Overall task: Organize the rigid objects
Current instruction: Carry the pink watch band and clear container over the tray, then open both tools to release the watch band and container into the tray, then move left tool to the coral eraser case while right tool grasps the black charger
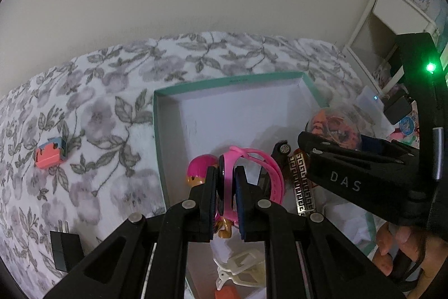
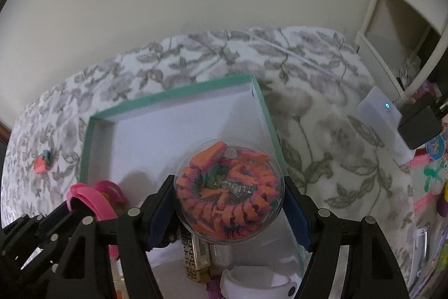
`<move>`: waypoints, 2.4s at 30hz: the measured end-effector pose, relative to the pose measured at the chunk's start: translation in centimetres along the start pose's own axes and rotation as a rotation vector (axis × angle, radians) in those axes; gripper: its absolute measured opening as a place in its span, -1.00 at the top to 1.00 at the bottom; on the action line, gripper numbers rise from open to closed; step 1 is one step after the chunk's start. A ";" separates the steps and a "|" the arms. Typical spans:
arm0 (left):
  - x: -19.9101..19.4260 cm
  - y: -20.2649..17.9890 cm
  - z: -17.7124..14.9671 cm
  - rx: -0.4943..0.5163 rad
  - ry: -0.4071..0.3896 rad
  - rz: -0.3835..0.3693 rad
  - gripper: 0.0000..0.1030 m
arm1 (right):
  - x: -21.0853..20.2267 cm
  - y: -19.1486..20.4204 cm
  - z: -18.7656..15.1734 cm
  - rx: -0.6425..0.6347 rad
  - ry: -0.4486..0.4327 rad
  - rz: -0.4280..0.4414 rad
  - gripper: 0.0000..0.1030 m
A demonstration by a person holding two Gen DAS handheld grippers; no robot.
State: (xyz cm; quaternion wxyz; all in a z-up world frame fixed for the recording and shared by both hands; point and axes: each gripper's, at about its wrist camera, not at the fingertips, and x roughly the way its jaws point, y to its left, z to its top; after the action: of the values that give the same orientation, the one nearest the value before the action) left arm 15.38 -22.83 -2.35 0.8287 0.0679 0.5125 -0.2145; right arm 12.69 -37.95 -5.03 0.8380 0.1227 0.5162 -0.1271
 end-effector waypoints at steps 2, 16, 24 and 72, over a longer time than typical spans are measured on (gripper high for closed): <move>0.4 0.1 -0.2 0.001 0.013 0.000 0.75 | 0.5 -0.1 -0.1 0.008 0.010 0.000 -0.45; 2.0 0.3 -0.8 -0.010 0.067 -0.008 0.70 | 1.2 0.0 -0.4 -0.004 0.039 -0.039 -0.46; 1.4 0.4 -0.6 -0.023 0.058 -0.016 0.24 | 1.2 0.0 -0.4 -0.006 0.042 -0.054 -0.47; -2.6 11.8 -0.1 -0.352 -0.079 0.172 -0.92 | -4.2 3.1 1.3 -0.056 -0.131 -0.019 -1.00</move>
State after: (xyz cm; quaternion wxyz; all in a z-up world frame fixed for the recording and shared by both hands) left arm 19.30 -11.42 -1.33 0.8626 -0.0430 0.5013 -0.0524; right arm 13.01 -35.13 -0.49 0.8720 0.0857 0.4647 -0.1281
